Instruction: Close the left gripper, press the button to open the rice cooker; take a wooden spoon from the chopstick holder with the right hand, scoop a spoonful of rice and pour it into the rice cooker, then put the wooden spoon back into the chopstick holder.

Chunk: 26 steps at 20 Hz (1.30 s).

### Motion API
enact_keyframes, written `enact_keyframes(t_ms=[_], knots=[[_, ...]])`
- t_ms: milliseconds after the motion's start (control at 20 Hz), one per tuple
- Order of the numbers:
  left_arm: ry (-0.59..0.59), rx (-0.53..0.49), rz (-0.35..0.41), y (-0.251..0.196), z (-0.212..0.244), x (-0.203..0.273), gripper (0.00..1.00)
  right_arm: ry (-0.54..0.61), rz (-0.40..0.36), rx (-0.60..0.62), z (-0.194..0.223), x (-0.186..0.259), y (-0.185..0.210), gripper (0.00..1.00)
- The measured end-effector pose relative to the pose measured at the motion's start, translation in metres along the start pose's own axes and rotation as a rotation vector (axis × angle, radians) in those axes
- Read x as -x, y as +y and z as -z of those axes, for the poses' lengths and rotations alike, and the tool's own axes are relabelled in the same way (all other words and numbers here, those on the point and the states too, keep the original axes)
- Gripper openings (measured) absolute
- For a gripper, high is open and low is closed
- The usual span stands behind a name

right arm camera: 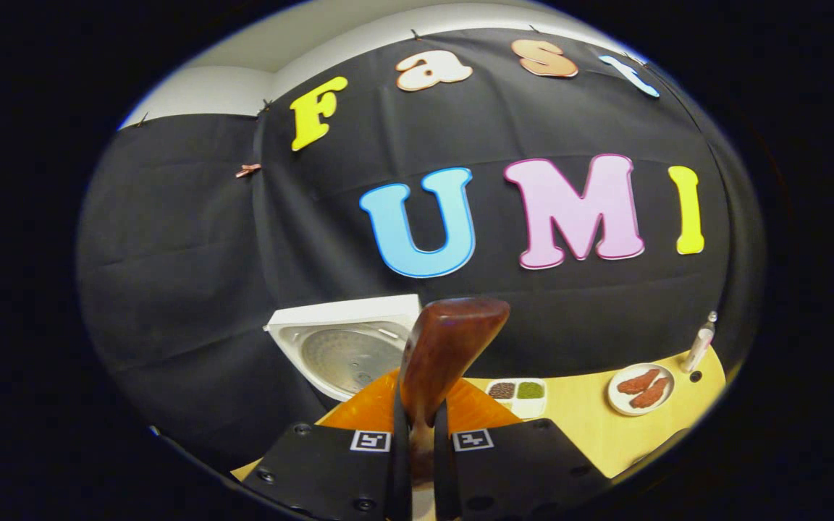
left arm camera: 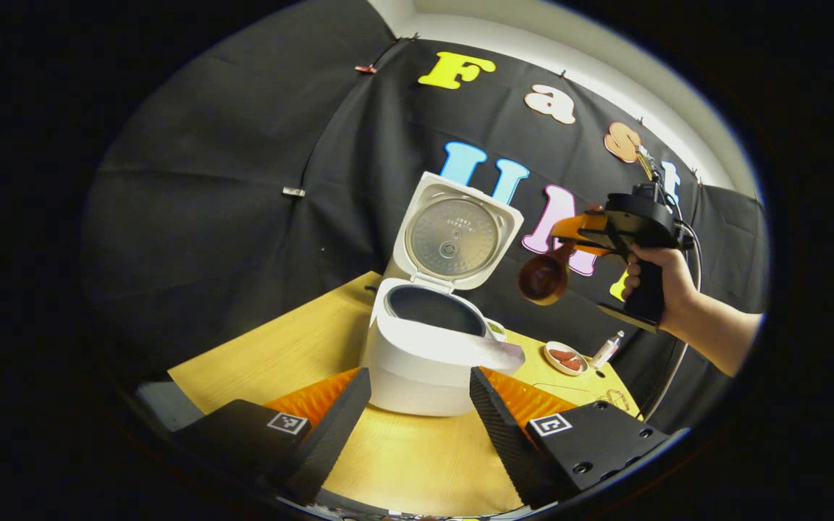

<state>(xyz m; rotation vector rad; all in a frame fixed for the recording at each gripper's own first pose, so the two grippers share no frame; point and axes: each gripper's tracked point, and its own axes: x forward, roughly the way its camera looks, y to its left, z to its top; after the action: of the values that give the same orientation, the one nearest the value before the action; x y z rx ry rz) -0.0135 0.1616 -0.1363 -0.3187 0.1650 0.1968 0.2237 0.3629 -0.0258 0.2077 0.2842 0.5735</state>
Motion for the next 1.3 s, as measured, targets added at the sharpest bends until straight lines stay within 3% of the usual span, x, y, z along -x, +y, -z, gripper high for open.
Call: enact_keyframes(t_ms=[600, 950, 1300], knots=[[-0.064, -0.037, -0.092, -0.039, -0.044, 0.001, 0.95, -0.076, 0.231, 0.025, -0.049, 0.116, -0.2, 0.16], [-0.068, -0.077, -0.078, -0.08, -0.042, 0.002, 0.95, -0.021, 0.353, -0.03, -0.019, 0.157, -0.298, 0.16], [-0.06, -0.085, -0.108, -0.113, -0.034, -0.004, 0.95, 0.046, 0.408, -0.117, 0.028, 0.176, -0.356, 0.17]])
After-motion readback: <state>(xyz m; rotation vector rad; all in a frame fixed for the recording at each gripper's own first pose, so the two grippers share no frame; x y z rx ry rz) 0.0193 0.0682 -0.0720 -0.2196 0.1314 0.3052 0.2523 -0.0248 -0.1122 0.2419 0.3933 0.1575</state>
